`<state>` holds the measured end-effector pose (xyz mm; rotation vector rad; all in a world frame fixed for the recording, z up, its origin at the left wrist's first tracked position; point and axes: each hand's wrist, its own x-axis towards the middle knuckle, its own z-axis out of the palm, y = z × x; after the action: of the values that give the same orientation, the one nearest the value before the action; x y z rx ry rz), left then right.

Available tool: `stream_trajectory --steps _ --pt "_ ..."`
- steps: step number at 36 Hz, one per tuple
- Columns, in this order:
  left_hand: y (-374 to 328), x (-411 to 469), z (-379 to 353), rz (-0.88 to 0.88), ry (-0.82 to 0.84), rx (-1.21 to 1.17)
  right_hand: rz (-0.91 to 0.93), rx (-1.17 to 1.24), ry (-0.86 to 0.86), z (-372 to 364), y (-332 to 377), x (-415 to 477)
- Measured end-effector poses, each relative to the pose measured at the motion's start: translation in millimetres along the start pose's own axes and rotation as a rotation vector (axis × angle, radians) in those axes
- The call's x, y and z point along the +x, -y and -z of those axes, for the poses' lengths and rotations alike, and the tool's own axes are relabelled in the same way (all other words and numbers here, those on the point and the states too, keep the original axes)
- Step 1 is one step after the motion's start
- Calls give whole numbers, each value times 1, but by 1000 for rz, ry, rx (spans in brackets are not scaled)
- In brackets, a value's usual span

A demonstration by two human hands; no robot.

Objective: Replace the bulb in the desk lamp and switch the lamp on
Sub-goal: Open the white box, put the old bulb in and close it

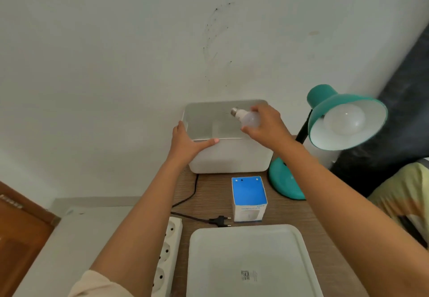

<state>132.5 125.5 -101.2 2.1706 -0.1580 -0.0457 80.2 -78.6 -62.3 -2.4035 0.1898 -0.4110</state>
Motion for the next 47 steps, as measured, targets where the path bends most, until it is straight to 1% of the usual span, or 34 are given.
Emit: stream_trajectory --steps 5,9,13,16,21,24,26,35,38,44,47 --pt "8 2 -2 2 -29 -34 -11 -149 144 -17 -6 42" --pt "11 5 -4 -19 -57 -52 -34 -98 270 -40 -10 56" --pt "12 5 -6 -51 -69 -73 -41 -70 294 -50 -13 66" --pt "12 5 -5 -54 -60 -80 -63 -89 251 -50 -17 71" --pt "13 5 -6 -33 -48 -79 -35 -216 78 -40 -25 71" --pt "13 5 -5 -26 -39 -73 -53 -162 13 -38 -31 71" --pt "12 5 -5 -18 -32 -73 -63 -129 8 -38 -33 73" --pt "13 5 -5 -9 -32 -73 -18 -218 25 -39 -28 81" --pt "12 5 -4 -4 -16 -66 -26 -206 43 -37 -26 80" --pt "2 -3 7 0 77 -19 -90 -132 71 -24 -16 62" --pt "-4 -11 17 -6 80 30 -114 -82 78 -15 -11 45"
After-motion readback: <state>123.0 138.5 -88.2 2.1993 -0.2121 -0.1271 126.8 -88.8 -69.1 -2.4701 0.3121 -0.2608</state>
